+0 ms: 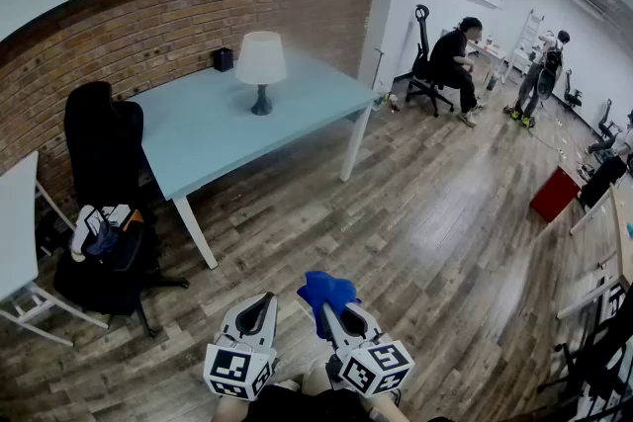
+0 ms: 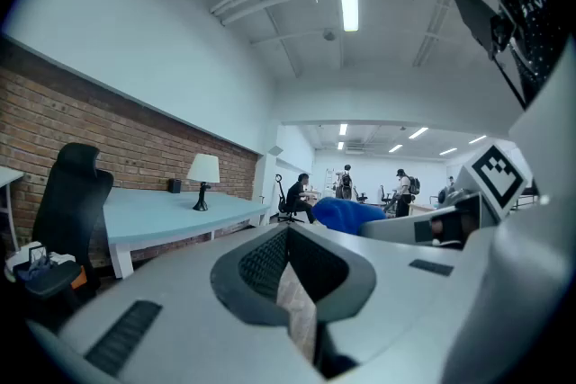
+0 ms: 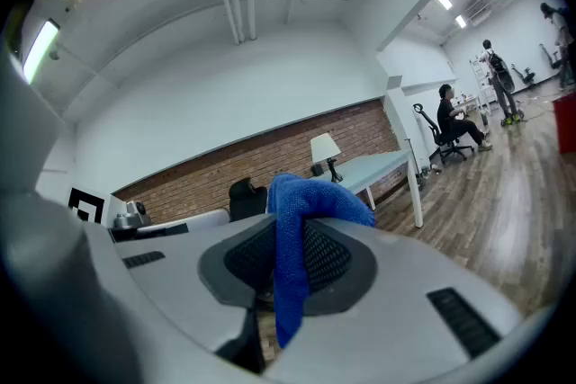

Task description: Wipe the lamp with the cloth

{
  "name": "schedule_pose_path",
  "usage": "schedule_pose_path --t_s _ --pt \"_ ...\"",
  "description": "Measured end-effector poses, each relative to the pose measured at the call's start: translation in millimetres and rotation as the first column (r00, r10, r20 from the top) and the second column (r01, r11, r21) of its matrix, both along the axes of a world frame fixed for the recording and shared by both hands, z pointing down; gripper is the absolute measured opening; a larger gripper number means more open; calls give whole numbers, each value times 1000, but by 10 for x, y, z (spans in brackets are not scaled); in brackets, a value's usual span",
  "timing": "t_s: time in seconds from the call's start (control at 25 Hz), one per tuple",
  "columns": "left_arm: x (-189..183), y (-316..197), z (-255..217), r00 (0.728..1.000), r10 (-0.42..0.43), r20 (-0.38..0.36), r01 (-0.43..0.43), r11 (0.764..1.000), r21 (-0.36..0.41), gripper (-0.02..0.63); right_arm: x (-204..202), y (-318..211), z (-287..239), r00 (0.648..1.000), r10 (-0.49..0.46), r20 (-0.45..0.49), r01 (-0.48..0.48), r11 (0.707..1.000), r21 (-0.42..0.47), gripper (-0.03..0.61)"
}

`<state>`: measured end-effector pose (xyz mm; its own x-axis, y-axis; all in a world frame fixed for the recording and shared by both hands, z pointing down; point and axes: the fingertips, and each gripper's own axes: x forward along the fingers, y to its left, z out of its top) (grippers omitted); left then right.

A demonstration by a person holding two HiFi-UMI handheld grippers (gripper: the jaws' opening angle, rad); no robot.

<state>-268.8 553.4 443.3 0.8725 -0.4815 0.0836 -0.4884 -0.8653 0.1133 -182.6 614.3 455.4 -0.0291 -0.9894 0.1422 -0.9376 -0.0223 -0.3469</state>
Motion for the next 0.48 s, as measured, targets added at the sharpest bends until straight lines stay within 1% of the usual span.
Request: schedule_pose_path --t_s 0.16,0.28,0.48 --pt "63 -137 12 1000 7 -2 -7 1000 1 9 89 -108 2 1000 15 0 -15 1000 0 61" --pt "127 -290 52 1000 4 0 -4 1000 -8 9 197 -273 51 1000 22 17 -22 1000 -10 61" --pt "183 -722 115 999 -42 13 43 999 -19 9 311 -740 64 999 -19 39 20 1000 -6 61"
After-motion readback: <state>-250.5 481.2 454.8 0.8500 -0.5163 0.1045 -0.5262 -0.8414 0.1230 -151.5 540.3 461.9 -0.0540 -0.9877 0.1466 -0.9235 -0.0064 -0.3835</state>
